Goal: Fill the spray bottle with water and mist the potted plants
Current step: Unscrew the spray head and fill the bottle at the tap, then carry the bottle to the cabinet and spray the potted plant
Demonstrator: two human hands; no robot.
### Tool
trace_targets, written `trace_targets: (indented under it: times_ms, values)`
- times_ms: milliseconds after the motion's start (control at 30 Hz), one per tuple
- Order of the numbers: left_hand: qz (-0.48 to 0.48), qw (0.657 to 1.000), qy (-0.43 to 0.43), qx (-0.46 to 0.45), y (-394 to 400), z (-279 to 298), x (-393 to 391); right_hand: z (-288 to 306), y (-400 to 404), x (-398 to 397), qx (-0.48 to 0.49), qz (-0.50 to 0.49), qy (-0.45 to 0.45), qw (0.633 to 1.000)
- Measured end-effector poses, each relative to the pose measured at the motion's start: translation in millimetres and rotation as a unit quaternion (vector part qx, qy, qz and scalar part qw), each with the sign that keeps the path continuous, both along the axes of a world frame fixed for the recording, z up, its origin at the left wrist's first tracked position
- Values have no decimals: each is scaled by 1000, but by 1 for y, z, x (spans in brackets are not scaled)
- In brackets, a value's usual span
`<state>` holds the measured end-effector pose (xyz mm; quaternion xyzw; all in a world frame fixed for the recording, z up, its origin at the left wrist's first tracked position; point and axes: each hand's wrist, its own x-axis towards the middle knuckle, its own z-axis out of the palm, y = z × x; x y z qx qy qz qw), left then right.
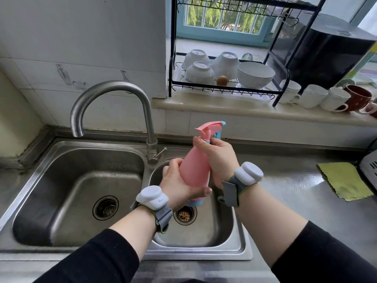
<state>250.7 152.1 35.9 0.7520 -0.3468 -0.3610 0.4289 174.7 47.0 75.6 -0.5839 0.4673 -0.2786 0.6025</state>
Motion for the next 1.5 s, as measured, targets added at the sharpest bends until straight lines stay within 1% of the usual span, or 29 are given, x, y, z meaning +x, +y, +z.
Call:
trace_targets:
  times_ms: [133,200,300,400,467,600,700,733,833,900,1000,1233,1333,1367,1500]
  values:
    - [-34,999,38,11,0,0,1,-3,-1,1,-9,-20,21,1000]
    - [-36,998,42,11,1,0,1,-3,1,1,-9,-29,34,999]
    - [-29,999,39,5,1,-3,-2,-5,3,1,-10,-71,50,996]
    - [-27,999,9,17,-1,-6,-7,-5,5,-1,-3,-114,56,992]
    - [-43,999,-18,24,-4,-7,-9,-7,6,-8,11,-142,59,988]
    - [-70,994,-86,19,-9,-7,-19,-7,11,-21,12,-204,38,978]
    - [-120,988,-94,8,-15,-8,-34,-7,20,-43,-21,-281,5,960]
    - [-123,988,-94,3,-15,-8,-36,-6,22,-47,-30,-282,2,959]
    - [-172,980,-99,-13,-18,-9,-52,-10,26,-75,-38,-288,34,956]
    - [-206,975,-81,-25,-19,-11,-66,-14,30,-96,-38,-328,37,943]
    - [-244,968,-35,-48,-17,-11,-92,-12,41,-125,-44,-390,71,917]
    - [-370,927,30,-57,-15,-2,-166,6,62,-205,-104,-454,101,879]
    - [-415,907,61,-50,-14,5,-208,8,68,-251,-113,-508,107,847]
    - [-417,905,77,-45,-13,6,-211,8,70,-255,-117,-510,108,845]
    - [-451,874,178,13,-19,15,-267,12,87,-318,-135,-537,122,824]
